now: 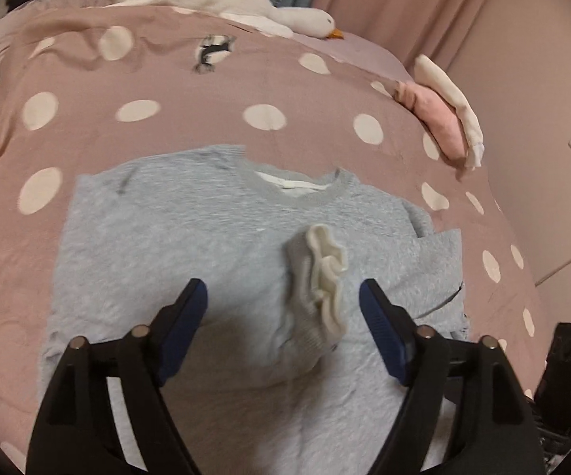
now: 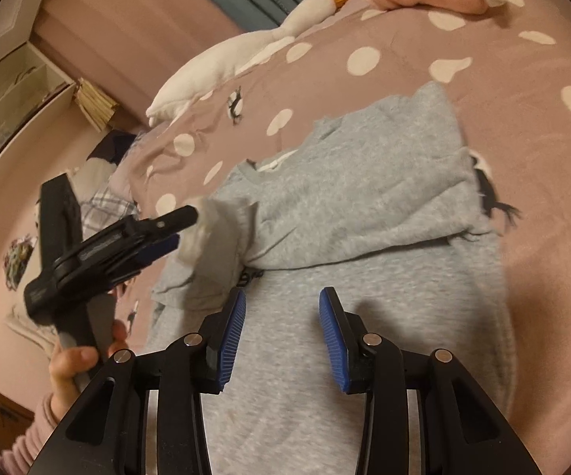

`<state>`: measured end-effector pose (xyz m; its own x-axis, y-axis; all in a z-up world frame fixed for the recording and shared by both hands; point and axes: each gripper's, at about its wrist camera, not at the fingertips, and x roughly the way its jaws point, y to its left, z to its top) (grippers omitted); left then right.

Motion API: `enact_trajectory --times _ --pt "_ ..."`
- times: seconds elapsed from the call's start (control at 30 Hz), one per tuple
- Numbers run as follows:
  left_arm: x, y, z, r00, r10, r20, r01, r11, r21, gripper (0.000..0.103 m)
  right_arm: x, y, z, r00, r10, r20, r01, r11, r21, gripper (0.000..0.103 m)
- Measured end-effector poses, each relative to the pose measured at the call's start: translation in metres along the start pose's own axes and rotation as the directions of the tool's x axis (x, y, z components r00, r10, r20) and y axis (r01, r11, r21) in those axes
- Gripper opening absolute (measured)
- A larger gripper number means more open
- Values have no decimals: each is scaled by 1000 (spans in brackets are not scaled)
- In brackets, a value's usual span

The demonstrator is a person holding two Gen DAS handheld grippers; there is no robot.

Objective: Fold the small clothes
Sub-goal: 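Fold the held sleeve across the chest with the left tool and release, then regrasp the folded sleeve cuff with the right tool and reposition it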

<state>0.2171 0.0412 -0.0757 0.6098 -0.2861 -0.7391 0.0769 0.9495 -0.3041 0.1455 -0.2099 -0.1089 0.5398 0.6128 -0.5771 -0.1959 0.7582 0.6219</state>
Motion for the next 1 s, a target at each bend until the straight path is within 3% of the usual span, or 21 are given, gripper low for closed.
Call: enact_trajectory --times 0.1,0.33,0.4,0.6,0.67,0.73,0.83,1.0 --pt "-18 19 -9 999 29 21 -28 1000 -11 80 17 10 4 999 13 -43 -14 1000 -20 54" --pt "-48 66 -35 994 107 28 -106 994 -35 80 52 29 20 994 76 -80 -75 997 15 54" --pt "-52 76 -40 994 105 21 -104 993 -51 80 61 50 22 998 17 -67 -21 998 -52 59" --pt "-59 96 -50 996 83 16 -81 992 -101 80 98 84 19 994 -94 -52 84 982 -170 59" --pt "-60 100 -52 997 74 14 -72 991 -109 80 111 80 25 982 -183 -38 174 970 -170 59" --pt "-63 105 -55 997 76 19 -73 991 -114 80 113 67 29 977 -207 -43 201 973 -117 59" --pt "-66 116 -59 995 100 24 -96 988 -121 80 98 37 28 989 -138 -50 139 990 26 59" --pt "-62 135 -63 997 71 9 -68 980 -187 80 90 22 24 996 -59 -69 64 995 79 59"
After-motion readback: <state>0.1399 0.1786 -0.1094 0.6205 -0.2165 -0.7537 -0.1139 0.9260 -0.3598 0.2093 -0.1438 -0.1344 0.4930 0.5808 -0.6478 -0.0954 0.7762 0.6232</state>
